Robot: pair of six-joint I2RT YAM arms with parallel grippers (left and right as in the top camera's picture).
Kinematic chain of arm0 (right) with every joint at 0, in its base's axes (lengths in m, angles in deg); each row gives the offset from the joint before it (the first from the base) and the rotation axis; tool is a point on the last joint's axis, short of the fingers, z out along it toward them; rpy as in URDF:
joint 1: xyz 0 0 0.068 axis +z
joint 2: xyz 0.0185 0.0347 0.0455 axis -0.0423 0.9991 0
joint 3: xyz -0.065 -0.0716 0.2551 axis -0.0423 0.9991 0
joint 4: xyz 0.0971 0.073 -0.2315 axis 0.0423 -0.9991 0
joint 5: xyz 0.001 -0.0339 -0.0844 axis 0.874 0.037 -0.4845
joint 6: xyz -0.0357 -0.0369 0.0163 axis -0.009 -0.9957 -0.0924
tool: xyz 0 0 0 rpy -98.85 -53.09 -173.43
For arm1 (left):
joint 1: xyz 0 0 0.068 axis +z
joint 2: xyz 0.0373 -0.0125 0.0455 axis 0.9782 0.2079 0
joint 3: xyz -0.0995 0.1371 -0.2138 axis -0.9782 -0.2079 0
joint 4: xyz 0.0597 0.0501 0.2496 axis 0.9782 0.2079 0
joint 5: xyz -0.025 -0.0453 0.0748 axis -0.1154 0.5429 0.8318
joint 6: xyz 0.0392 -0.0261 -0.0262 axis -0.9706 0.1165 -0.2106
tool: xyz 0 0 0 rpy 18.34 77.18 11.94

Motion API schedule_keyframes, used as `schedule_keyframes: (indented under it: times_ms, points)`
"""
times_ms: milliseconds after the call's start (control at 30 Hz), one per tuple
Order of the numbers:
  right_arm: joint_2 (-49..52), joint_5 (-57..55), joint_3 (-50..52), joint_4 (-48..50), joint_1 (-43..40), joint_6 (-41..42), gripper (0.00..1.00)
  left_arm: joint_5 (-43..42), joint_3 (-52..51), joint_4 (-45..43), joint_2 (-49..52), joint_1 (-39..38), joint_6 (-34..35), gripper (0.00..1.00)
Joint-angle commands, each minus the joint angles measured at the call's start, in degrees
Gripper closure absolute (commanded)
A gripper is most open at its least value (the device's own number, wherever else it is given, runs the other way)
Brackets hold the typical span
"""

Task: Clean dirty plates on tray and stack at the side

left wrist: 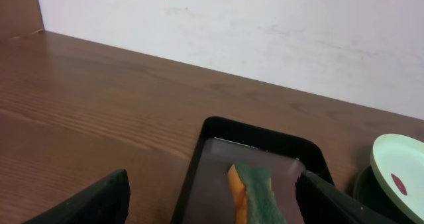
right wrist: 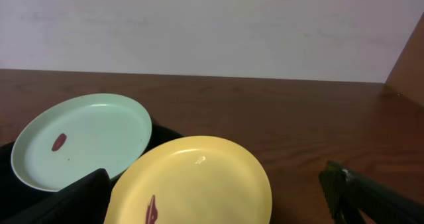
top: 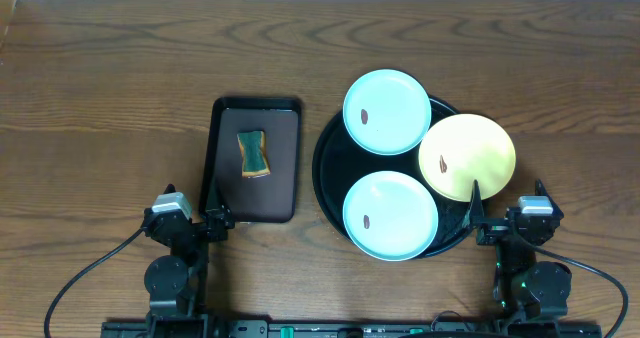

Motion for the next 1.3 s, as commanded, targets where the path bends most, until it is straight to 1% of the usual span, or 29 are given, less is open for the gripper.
schedule_keyframes:
  times_ms: [0,133,267,333,400,467,533,600,633,700,733,800,833,900,933,1000,1033,1067,1100,1167,1233,1267]
  points:
    - [-0.28,-0.55,0.07,-0.22,-0.09,0.72,0.01,0.55,-0.68,2.73,0.17,0.24,-1.18,0.19]
    - [-0.28,-0.55,0.07,-0.22,-0.09,0.72,0.01,0.55,-0.68,2.71,0.17,0.24,-1.18,0.2]
    - [-0.28,-0.55,0.07,-0.22,-0.09,0.72,0.01,-0.09,-0.68,0.24,0.17,0.24,-0.87,0.19]
    - [-0.28,-0.55,0.07,0.09,-0.09,0.74,0.01,-3.32,-0.68,0.28,0.17,0.22,-0.5,0.19]
    - [-0.28,-0.46,0.07,0.35,-0.09,0.76,0.01,-9.4,-0.68,0.22,0.17,0.24,-0.5,0.19]
    - [-0.28,2.29,0.07,-0.07,-0.09,0.76,0.01,-12.61,-0.68,-0.17,0.17,0.22,-0.35,0.19]
    - [-0.2,6.82,0.07,-0.44,-0.09,1.49,0.01,-17.27,-0.66,-2.54,0.17,0.22,2.49,0.19]
    - [-0.17,9.79,0.07,0.42,-0.09,3.98,0.01,-21.35,0.0,-6.51,0.17,0.24,4.59,0.19]
    - [-0.17,14.78,0.07,2.27,-0.09,5.29,0.01,-22.03,1.6,-8.28,0.17,0.22,6.91,0.19]
    - [-0.17,22.23,0.0,6.12,-0.09,6.25,0.01,-22.05,4.39,-7.72,0.24,0.24,9.35,0.19]
    - [-0.17,23.63,-0.13,7.15,-0.09,7.32,0.01,-22.05,5.99,-7.15,0.55,0.24,10.05,0.19]
    - [-0.17,25.75,-1.68,9.03,-0.09,12.92,0.01,-22.05,9.88,-5.75,2.19,0.24,11.34,0.19]
    - [-0.04,27.1,-3.3,8.72,-0.09,14.6,0.01,-22.05,12.26,-4.52,3.63,0.24,11.65,0.19]
    - [0.85,30.03,-7.45,6.27,-0.09,14.64,0.01,-22.03,17.99,-0.42,7.85,0.24,11.82,0.19]
    - [1.79,30.64,-10.12,3.93,-0.09,14.64,0.01,-22.08,22.27,3.32,11.37,0.22,11.8,0.19]
    - [6.23,31.3,-18.36,-4.13,-0.09,13.57,0.01,-23.52,31.3,11.63,19.12,0.24,11.47,0.19]
    - [9.14,31.21,-22.45,-8.22,-0.09,12.61,0.01,-25.35,37.05,16.76,24.52,0.22,10.47,0.19]
    - [12.33,31.21,-26.38,-11.98,-0.09,11.63,0.01,-27.15,41.55,20.72,28.72,0.24,9.33,0.19]
    - [19.06,31.17,-33.81,-18.75,-0.09,10.91,0.01,-29.2,49.62,28.46,36.15,0.22,6.54,0.19]
    - [27.89,31.19,-42.86,-26.69,-0.09,10.71,0.01,-29.29,58.82,37.97,44.59,0.22,3.5,0.19]
    - [37.44,31.19,-52.59,-35.47,-0.09,10.29,0.01,-29.24,66.31,45.99,52.04,0.24,0.76,0.19]
    - [40.68,31.19,-55.87,-38.42,-0.09,10.08,0.01,-29.24,68.5,48.41,54.53,0.24,-0.2,0.19]
